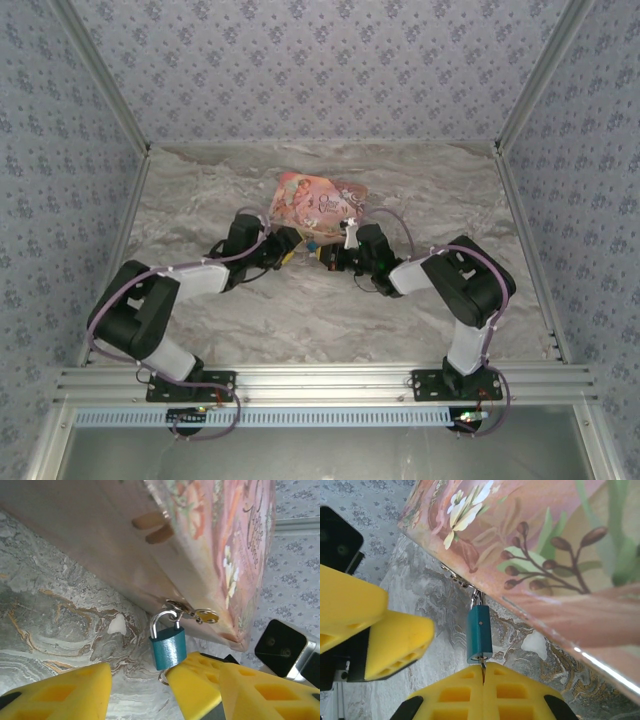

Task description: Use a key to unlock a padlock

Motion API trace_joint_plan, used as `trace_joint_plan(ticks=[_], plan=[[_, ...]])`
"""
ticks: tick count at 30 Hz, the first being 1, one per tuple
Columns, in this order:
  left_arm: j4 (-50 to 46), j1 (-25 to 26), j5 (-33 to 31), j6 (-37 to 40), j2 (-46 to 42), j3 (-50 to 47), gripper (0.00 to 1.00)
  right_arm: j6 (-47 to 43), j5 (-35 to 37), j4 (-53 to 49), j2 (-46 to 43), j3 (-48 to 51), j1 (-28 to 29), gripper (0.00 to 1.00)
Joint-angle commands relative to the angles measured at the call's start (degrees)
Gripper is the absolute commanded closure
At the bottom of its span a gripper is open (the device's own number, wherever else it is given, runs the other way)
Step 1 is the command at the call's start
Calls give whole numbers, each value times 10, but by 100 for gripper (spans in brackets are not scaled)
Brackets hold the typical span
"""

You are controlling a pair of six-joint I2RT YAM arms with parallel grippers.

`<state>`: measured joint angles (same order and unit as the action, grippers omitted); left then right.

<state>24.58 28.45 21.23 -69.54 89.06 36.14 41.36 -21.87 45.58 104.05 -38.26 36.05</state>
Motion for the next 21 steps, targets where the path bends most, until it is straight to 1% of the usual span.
trace_joint_plan(ticks=[1, 13, 21], plan=[[73, 6, 12, -34, 19, 1, 43, 29, -7, 6, -18, -21, 6, 100], [161, 18, 40, -81, 90, 0, 48, 37, -5, -2, -23, -25, 7, 100], [211, 21, 50, -108, 129, -2, 54, 37, -5, -6, -23, -28, 9, 100]])
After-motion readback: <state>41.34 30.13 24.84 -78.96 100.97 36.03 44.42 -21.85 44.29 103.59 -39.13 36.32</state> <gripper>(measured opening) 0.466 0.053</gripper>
